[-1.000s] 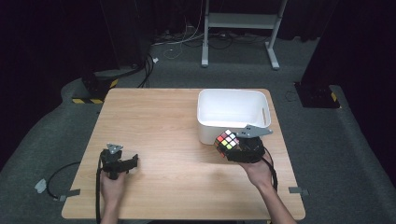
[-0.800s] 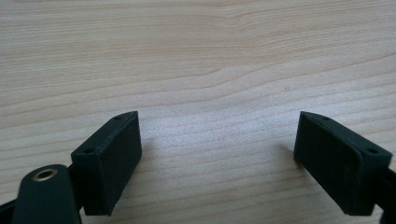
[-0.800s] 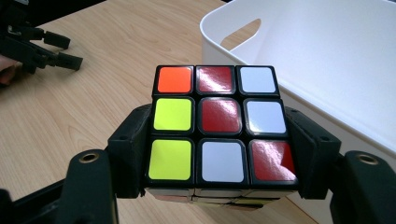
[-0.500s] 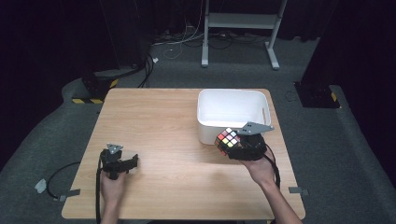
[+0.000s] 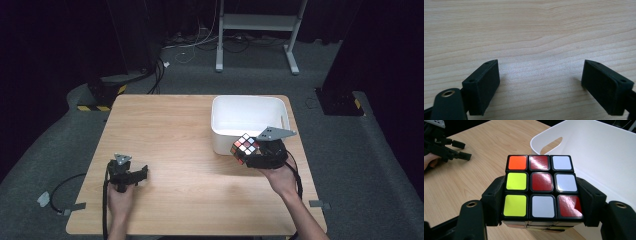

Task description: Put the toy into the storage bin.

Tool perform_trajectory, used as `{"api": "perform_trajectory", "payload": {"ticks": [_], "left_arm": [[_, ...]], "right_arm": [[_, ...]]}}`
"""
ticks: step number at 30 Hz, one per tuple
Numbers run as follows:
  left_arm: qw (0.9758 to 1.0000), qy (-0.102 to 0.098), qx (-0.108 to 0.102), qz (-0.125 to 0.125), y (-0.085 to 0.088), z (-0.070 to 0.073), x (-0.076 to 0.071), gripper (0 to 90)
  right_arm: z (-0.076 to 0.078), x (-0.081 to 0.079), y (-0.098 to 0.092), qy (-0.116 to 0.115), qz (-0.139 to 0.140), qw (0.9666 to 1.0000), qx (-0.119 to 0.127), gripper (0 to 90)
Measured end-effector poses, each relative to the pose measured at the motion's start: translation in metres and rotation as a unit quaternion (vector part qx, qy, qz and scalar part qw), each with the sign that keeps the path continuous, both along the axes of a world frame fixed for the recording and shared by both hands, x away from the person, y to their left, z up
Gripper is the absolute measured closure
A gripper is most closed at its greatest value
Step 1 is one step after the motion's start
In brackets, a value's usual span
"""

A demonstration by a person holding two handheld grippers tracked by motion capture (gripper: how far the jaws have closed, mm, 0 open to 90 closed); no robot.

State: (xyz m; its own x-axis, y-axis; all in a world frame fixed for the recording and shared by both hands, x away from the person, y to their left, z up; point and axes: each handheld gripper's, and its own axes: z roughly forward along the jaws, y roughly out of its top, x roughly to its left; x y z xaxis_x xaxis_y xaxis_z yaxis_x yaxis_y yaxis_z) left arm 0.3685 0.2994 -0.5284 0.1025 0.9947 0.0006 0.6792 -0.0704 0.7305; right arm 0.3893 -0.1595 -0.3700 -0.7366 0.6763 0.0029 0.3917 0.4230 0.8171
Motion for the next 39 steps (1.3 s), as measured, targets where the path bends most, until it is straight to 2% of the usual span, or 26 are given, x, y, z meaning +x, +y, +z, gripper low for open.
{"api": "perform_trajectory", "payload": {"ticks": [6, 16, 39], "left_arm": [[1.0, 0.0, 0.001, 0.0, 0.0, 0.0, 0.0, 15.2], [1.0, -0.001, 0.001, 0.0, 0.0, 0.0, 0.0, 15.1], [1.0, 0.0, 0.0, -0.001, 0.0, 0.0, 0.0, 15.1]], "right_arm": [[0.006, 0.002, -0.002, 0.002, 0.0, 1.0, 0.003, 33.7], [0.024, 0.004, -0.004, -0.022, -0.013, 0.9997, -0.002, 33.6], [0.041, 0.033, 0.002, -0.025, -0.03, 0.9992, 0.002, 33.6]]}}
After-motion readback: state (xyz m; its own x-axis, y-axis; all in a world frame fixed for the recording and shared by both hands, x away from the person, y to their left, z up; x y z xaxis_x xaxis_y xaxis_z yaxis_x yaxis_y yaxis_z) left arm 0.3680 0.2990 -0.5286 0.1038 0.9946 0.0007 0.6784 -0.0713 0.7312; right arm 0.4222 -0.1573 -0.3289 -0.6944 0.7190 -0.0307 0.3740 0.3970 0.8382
